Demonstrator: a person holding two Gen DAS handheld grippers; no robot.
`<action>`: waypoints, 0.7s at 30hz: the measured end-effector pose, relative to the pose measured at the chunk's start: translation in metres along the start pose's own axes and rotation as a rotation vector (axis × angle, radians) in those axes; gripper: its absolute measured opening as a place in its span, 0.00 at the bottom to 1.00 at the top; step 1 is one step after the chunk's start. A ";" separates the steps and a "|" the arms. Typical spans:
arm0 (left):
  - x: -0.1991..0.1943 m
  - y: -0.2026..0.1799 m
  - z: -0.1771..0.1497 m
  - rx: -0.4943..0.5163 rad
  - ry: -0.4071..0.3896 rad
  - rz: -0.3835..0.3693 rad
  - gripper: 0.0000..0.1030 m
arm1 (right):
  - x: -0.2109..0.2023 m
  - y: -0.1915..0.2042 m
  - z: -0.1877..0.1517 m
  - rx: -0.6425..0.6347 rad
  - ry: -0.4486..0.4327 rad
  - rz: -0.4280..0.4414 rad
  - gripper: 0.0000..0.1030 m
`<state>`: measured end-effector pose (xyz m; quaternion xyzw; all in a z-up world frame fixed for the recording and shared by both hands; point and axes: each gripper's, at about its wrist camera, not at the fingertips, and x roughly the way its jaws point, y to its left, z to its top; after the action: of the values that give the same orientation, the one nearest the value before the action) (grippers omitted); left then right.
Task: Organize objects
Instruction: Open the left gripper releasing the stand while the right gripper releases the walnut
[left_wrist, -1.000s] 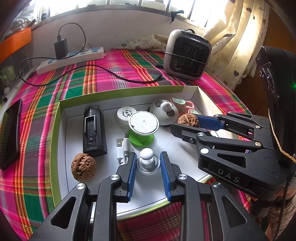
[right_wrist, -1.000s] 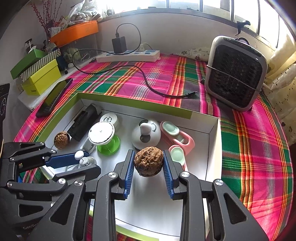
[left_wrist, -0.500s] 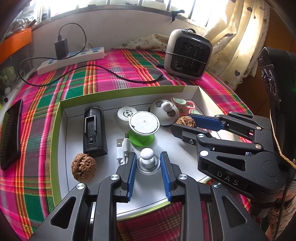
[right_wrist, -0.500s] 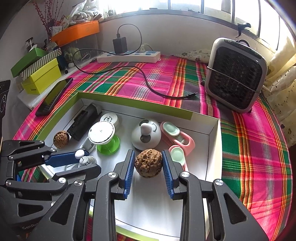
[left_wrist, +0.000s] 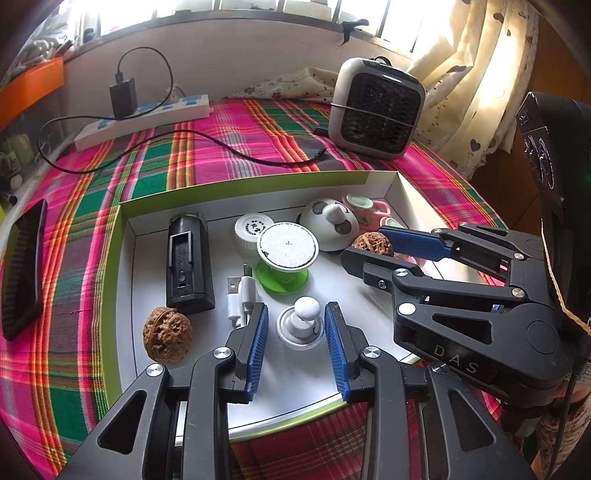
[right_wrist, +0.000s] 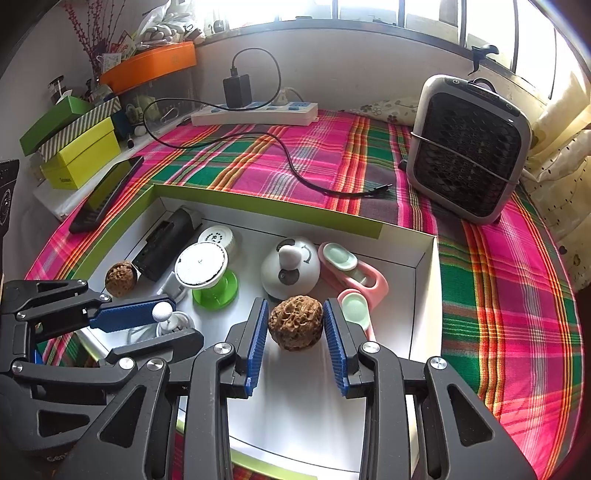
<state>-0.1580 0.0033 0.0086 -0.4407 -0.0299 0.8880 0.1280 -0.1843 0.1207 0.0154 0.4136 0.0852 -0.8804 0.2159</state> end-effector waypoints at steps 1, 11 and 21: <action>0.000 0.000 0.000 0.001 0.000 0.001 0.30 | 0.000 -0.001 0.000 0.002 0.000 -0.001 0.35; -0.001 0.001 0.000 -0.003 0.002 0.020 0.36 | -0.001 -0.002 -0.002 0.019 -0.004 -0.006 0.40; -0.007 -0.003 -0.001 0.002 -0.006 0.043 0.36 | -0.008 -0.001 -0.003 0.039 -0.017 -0.003 0.43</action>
<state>-0.1520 0.0042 0.0139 -0.4385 -0.0200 0.8919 0.1090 -0.1787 0.1249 0.0195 0.4100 0.0668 -0.8858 0.2071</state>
